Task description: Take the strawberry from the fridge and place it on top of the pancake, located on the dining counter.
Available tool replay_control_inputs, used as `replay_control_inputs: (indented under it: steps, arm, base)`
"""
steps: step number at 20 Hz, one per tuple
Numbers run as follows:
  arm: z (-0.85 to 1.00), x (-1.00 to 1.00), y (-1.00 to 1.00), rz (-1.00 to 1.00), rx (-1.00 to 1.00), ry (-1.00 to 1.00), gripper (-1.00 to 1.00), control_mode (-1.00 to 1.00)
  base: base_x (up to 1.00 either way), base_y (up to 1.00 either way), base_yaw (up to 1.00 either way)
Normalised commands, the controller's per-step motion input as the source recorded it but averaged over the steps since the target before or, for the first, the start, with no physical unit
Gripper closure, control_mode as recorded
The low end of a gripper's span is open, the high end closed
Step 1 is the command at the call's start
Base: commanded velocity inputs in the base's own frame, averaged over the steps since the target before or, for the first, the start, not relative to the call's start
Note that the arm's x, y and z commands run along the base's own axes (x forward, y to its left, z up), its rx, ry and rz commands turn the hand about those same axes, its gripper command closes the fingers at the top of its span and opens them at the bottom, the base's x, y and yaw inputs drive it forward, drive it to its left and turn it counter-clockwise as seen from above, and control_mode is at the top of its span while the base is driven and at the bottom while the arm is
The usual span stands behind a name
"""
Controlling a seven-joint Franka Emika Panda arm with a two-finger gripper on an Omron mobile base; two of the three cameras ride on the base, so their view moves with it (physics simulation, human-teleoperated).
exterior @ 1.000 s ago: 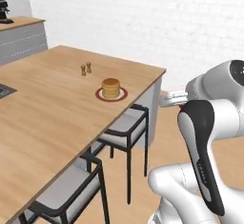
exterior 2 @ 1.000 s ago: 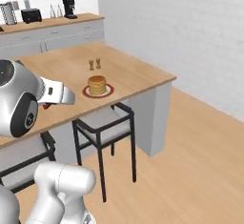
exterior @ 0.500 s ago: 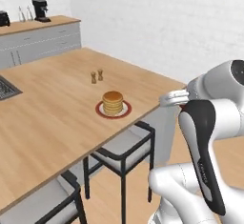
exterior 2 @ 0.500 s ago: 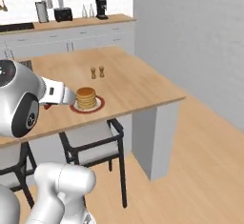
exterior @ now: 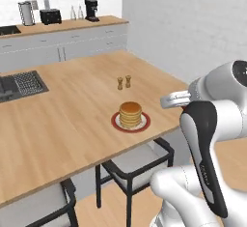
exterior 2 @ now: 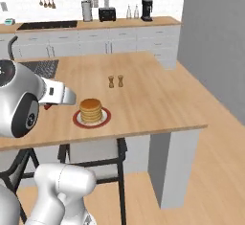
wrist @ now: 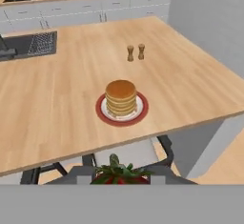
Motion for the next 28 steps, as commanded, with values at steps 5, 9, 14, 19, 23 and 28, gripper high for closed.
replay_control_inputs:
  steps: [5,9,14,19,23,28]
  arm:
    - [0.0,0.0,0.0,0.0,0.0,0.0,1.0,1.0]
    - [0.0,0.0,0.0,0.0,0.0,0.0,1.0,1.0]
    - [0.0,0.0,0.0,0.0,0.0,0.0,1.0,1.0]
    - [0.0,0.0,0.0,0.0,0.0,0.0,1.0,1.0]
    - [-0.03,0.25,-0.14,0.04,0.02,0.0,1.0,-1.0]
    - [-0.08,1.0,-0.54,0.05,0.06,0.12,1.0,-1.0]
  base:
    - [0.37,-0.36,0.46]
    - [0.42,-0.23,0.47]
    - [0.78,-0.27,0.41]
    - [0.94,-0.33,0.28]
    - [0.71,-0.33,0.17]
    - [0.0,0.0,0.0]
